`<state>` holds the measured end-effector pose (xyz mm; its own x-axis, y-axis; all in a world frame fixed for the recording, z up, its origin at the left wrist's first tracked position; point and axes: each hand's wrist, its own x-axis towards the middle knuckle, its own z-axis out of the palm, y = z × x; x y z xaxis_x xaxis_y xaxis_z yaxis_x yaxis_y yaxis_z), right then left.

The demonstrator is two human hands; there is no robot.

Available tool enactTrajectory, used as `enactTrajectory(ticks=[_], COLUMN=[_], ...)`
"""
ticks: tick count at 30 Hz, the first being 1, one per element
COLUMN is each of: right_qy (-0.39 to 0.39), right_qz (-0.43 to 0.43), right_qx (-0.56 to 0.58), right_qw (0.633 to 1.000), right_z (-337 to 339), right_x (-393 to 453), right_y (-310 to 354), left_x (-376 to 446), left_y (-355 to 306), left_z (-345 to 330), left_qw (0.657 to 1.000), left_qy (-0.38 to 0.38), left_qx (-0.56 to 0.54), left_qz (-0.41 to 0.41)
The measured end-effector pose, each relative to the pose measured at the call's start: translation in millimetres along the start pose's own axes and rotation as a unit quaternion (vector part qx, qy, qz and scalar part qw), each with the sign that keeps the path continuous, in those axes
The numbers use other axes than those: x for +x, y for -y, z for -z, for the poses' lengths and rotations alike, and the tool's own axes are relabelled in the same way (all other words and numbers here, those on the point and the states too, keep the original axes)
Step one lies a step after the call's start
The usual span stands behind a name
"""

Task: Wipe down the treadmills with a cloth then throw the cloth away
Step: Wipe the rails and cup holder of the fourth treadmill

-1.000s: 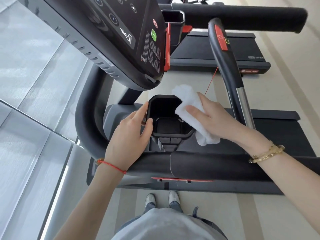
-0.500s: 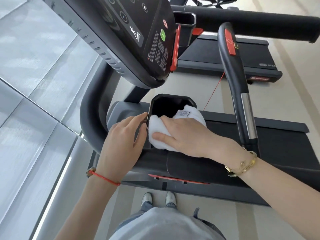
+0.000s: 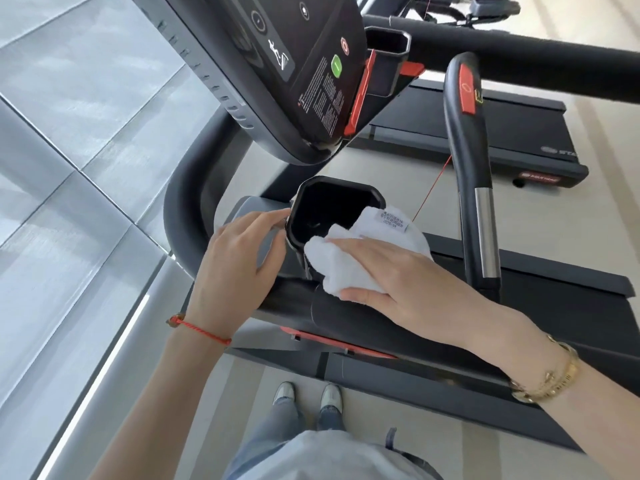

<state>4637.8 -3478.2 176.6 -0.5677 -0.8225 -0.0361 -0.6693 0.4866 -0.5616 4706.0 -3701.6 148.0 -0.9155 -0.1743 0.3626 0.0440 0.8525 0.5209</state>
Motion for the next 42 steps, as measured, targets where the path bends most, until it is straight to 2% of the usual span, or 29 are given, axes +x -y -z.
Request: enactTrajectory(ticks=[7, 14, 18, 21, 27, 29, 32, 36, 42], right_qy=[0.003, -0.08, -0.131, -0.206, -0.345, -0.367, -0.38, -0.399, -0.477], right_qz=[-0.068, -0.089, -0.115, -0.143, -0.243, -0.229, -0.162, -0.094, -0.11], right_qx=[-0.023, -0.115, -0.246, -0.242, -0.282, -0.288, -0.3, -0.329, -0.347], right_qw=[0.997, 0.986, 0.954, 0.937, 0.862, 0.854, 0.86, 0.851, 0.8], right_z=[9.4, -23.6, -54.2, -64.8, -67.5, -76.5, -91.1, -86.8, -69.3], right_x=[-31.4, -51.2, -33.4, -39.8, -73.7, -55.7, -34.8, -45.0, -89.3], right_y=[16.5, 53.3, 64.7, 55.9, 30.1, 37.0, 44.5, 26.9, -15.5], left_x=[-29.0, -45.9, -56.4, -58.5, -59.2, -59.6, -58.0, -57.9, -57.9], left_y=[-10.0, -8.1, -4.6, -3.6, -13.8, -19.8, -26.6, -36.3, -61.7], left_z=[5.4, 2.0, 3.2, 4.1, 2.2, -0.5, -4.6, -10.3, -23.8], left_qw=[1.0, 0.998, 0.995, 0.995, 0.994, 0.994, 0.994, 0.995, 0.997], left_qy=[-0.003, 0.035, 0.05, 0.049, 0.052, 0.053, 0.057, 0.056, 0.049], left_qx=[-0.025, -0.015, -0.003, -0.004, 0.001, -0.004, -0.005, 0.0, -0.012], left_qz=[-0.003, -0.057, -0.083, -0.092, -0.093, -0.098, -0.089, -0.083, -0.067])
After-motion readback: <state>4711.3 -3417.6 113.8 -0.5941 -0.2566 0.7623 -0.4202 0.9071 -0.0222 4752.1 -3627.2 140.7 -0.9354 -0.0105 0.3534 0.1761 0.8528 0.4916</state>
